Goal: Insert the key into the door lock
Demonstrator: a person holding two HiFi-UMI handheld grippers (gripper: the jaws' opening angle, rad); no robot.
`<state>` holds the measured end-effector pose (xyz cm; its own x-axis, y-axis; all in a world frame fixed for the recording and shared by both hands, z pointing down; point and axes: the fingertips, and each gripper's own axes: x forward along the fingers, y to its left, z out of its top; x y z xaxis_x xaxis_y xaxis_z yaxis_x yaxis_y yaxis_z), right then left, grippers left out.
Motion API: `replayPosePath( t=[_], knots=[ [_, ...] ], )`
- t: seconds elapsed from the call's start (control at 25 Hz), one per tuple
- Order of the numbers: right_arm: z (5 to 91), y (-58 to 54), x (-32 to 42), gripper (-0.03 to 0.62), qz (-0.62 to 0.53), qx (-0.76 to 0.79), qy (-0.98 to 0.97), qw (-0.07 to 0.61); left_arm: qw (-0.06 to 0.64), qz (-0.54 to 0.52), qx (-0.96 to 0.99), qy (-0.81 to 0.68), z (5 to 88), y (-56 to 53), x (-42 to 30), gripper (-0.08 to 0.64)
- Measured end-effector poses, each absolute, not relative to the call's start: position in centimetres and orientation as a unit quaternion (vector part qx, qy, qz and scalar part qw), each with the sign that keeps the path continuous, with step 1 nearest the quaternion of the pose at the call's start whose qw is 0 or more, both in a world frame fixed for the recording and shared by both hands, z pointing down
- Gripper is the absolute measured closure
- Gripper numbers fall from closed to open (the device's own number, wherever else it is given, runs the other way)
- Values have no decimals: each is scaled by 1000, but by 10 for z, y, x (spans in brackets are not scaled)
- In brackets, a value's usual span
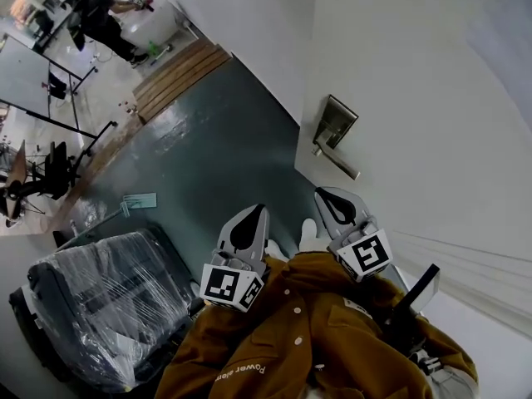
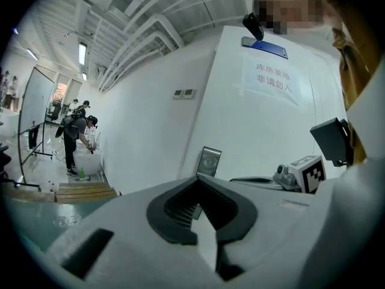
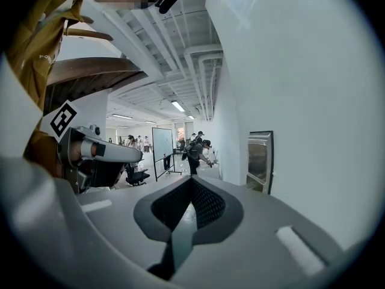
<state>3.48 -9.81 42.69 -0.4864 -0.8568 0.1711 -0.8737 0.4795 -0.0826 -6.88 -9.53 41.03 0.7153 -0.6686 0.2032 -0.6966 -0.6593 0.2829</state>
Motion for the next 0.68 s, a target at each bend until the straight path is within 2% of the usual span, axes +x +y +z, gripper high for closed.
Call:
replayPosePath(
  t=[0.68],
  knots=[
    [432,-75,13,586,92,514,-850,64,193,38,914,-354,422,-68,-88,558]
  ],
)
